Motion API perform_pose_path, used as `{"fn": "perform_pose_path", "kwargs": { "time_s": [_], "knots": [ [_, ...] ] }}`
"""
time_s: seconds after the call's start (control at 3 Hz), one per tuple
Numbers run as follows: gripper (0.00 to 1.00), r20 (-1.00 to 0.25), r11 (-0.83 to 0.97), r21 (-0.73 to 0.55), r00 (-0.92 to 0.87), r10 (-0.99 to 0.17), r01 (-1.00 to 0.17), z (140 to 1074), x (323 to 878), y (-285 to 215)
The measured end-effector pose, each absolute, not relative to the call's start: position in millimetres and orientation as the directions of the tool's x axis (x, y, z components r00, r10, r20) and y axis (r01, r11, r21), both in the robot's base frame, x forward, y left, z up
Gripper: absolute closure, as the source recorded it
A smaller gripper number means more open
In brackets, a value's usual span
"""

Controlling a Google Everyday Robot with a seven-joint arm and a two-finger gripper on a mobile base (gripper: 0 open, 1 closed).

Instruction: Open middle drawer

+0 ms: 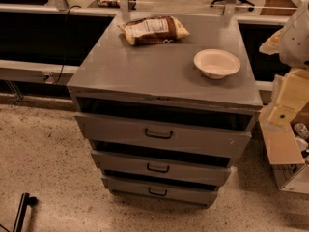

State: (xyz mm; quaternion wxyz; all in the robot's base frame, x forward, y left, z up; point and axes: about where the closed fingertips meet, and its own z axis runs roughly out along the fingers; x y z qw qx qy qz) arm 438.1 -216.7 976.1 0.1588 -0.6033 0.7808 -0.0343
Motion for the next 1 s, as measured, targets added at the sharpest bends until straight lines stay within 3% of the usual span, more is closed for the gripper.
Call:
{"fn": "perform_pose_path", "kwargs": {
  "time_s": [0.67,1.0],
  "knots": [
    [0.00,-0.232,0.262,-0.255,-0.204,-0.951,-0.931,955.3,435.5,-212.0],
    [0.00,-0.327,0.240,-0.254,-0.151,-0.933,-0.937,909.0,409.1,-195.0]
  ]
}}
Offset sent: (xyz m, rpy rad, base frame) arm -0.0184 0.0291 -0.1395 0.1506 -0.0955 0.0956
